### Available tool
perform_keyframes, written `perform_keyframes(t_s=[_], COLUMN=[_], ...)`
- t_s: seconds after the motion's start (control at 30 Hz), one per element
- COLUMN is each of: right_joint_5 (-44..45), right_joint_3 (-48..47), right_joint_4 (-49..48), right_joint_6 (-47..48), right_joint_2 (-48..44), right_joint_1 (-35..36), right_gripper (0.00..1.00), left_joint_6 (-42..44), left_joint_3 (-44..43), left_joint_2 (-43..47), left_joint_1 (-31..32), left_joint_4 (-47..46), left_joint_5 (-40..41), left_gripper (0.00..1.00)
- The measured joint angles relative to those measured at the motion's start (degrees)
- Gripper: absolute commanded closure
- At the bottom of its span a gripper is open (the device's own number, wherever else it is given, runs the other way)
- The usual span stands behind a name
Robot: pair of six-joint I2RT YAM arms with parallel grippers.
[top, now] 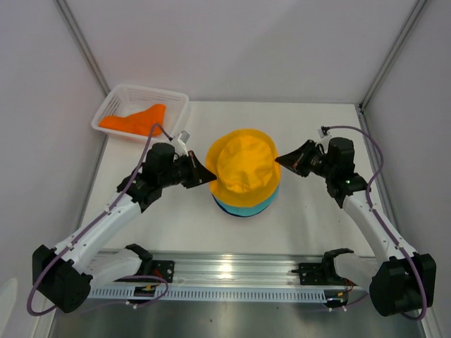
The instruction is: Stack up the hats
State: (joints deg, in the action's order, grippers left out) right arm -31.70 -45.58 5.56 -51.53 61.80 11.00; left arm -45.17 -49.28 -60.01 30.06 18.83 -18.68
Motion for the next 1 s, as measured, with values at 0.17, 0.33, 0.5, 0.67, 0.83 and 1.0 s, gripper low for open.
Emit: perform_keyframes(t_s=[0.17,0.33,0.5,0.67,0.83,1.0], right_joint_5=[0.3,0.4,0.4,0.8,2.0,3.5], right_joint_3=[0.2,0.2,0.1,-0.1,-0.1,-0.1], right_joint_4=[0.3,2.4,4.0,4.0,4.1,5.1], right_joint_6=[-1.7,-2.7,-2.2,-1.5,0.0,2.0], right_joint_2=[-0.9,-2.8,-5.0,-5.0,-4.0,0.1], right_joint_1=[0.0,0.0,0.0,0.6,0.9,0.9], right_gripper=[1.0,1.0,1.0,1.0,1.0,1.0], left_joint_6=[-1.5,-4.3,-4.9,-4.4,-4.2,-4.2], left_joint_3=[0.0,4.2,7.9,8.0,7.2,5.6], left_joint_2=[1.3,4.3,6.0,4.0,-1.9,-7.7], left_joint_1=[0.0,0.0,0.0,-0.1,-0.1,-0.1], left_joint_4=[0.9,-0.8,-0.7,-1.5,-2.9,-4.7], left_joint_5=[-0.6,-1.6,-0.3,1.9,2.5,2.3], left_gripper=[0.99,0.99,0.99,0.99,0.99,0.99])
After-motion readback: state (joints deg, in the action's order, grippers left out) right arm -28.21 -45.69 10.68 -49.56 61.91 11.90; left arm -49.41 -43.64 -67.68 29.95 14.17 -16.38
